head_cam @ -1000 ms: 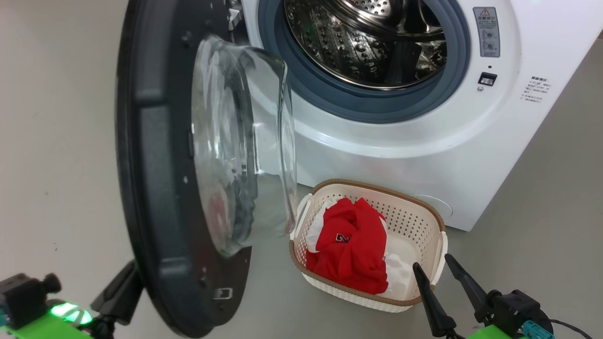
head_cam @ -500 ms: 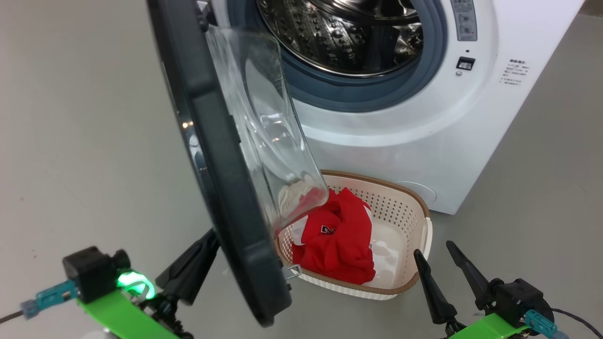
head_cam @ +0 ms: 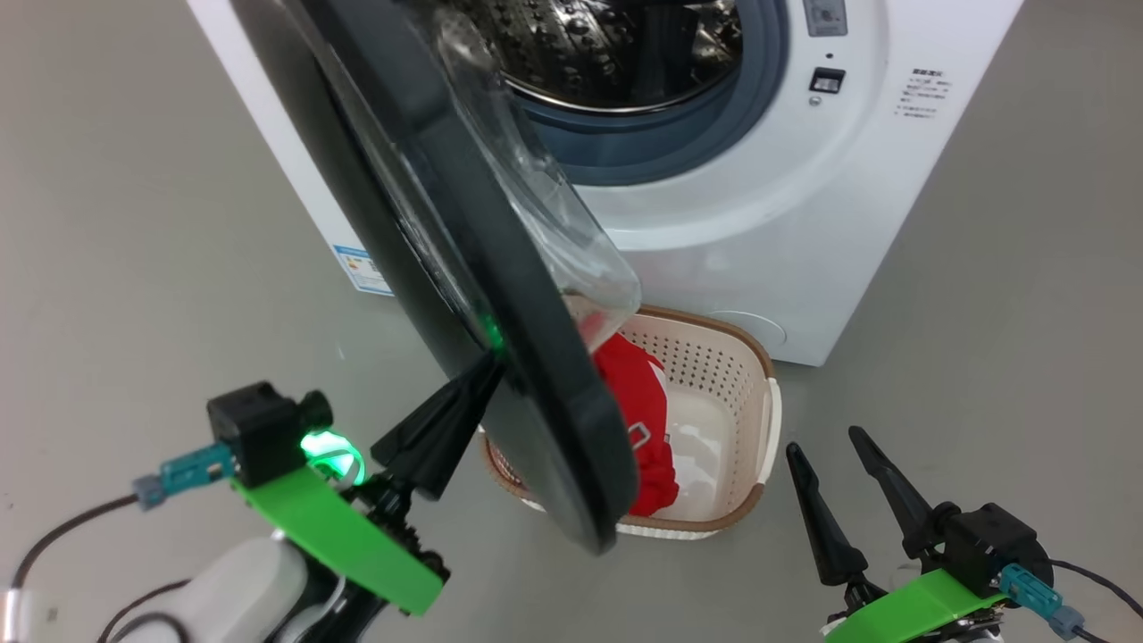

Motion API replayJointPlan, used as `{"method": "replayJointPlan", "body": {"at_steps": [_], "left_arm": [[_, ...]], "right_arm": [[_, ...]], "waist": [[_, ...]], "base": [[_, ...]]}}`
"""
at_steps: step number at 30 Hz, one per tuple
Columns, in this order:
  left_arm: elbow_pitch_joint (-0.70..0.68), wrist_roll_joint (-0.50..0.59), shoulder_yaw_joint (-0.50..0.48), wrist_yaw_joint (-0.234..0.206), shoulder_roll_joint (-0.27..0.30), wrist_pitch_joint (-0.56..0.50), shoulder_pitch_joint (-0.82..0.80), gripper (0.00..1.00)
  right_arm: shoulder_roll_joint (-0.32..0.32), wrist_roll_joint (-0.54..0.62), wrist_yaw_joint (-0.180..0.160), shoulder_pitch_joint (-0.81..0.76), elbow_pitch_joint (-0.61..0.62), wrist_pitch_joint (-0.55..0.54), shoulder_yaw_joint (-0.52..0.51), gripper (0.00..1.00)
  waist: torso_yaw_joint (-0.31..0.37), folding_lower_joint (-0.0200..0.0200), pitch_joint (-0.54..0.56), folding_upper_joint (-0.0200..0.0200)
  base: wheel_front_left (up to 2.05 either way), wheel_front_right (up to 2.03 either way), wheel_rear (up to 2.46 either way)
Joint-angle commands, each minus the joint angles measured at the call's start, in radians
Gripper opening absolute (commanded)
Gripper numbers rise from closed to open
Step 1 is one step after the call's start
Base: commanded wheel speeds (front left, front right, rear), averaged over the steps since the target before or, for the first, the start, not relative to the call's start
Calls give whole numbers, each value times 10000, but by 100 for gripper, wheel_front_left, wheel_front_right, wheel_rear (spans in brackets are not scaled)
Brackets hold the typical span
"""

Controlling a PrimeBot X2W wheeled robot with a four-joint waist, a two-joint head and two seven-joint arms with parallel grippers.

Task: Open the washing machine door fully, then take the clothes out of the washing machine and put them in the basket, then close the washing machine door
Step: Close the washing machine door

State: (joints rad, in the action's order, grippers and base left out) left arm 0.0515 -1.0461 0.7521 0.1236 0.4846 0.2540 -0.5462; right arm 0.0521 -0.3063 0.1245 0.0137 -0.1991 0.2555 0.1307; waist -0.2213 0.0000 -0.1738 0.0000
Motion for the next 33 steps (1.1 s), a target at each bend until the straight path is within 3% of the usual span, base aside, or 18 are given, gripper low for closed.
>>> {"method": "replayJointPlan", "body": {"at_steps": [1, 14, 33], "left_arm": [[-154, 92, -281, 71, 138, 78, -564, 0], [1519, -136, 186, 71, -719, 78, -2791, 0], [3853, -28, -225, 71, -1234, 78, -5443, 0]], "right_arm": [[-9, 70, 62, 327, 264, 63, 197, 100], [-17, -96, 62, 814, 451, 63, 150, 100], [-18, -565, 62, 1488, 787, 63, 144, 100]], "waist": [[184, 0, -174, 0], [1067, 0, -1034, 0], [2459, 0, -2340, 0]], "base": [[0, 0, 0], [0, 0, 0], [0, 0, 0]]}}
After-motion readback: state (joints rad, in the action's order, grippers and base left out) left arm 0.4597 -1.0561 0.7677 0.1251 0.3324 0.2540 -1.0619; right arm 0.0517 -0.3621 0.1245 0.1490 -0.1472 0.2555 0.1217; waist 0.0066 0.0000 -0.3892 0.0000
